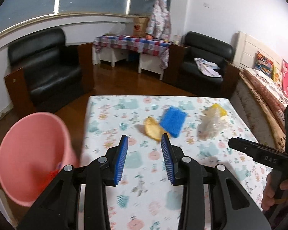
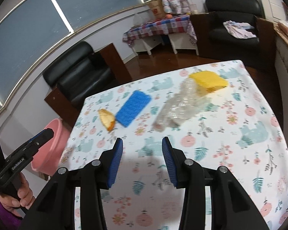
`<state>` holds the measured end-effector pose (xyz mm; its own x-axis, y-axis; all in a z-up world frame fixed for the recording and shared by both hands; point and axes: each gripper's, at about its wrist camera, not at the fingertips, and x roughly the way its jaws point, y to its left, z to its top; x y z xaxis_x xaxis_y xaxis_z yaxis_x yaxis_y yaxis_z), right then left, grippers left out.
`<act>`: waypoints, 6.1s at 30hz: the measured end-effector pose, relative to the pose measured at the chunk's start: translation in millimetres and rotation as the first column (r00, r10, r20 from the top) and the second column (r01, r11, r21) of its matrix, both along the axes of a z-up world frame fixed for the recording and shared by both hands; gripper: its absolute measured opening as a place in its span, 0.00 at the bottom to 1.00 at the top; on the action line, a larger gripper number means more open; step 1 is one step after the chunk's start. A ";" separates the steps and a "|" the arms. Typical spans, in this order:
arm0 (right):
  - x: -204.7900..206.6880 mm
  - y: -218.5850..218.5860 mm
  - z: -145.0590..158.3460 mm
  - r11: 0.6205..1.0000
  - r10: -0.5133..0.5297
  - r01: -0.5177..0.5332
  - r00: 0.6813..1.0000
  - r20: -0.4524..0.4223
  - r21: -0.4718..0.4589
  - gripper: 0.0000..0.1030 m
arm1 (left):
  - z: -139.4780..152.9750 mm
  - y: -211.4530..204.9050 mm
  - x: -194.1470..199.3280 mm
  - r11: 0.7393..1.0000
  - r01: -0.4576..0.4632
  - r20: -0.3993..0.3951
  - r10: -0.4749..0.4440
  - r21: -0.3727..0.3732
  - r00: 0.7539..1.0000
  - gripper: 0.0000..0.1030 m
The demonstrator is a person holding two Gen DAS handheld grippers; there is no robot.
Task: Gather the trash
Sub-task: 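Grasp the blue mesh sleeve with the left tool while the right tool grasps the yellow mesh sleeve, then lift and carry the blue and yellow mesh sleeves with both tools over the pink bucket, then open both tools to drop the mesh sleeves into the bucket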
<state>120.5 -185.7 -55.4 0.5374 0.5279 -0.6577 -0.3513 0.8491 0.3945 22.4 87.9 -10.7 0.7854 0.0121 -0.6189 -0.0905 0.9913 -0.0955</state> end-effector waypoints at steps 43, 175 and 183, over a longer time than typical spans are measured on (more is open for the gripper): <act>149.8 -92.4 -46.8 0.904 -0.177 0.290 0.923 -0.342 0.314 0.44 | -60.9 -79.5 129.3 0.978 0.192 -0.109 -0.183 0.083 0.977 0.06; -98.7 293.2 36.2 0.841 0.541 -0.512 0.787 0.298 -0.175 0.09 | -3.1 153.2 -110.5 0.881 -0.473 0.039 0.474 -0.016 0.880 0.06; -95.7 320.9 19.1 0.811 0.586 -0.557 0.766 0.264 -0.181 0.09 | -12.7 170.7 -107.5 0.868 -0.495 0.005 0.495 -0.026 0.869 0.07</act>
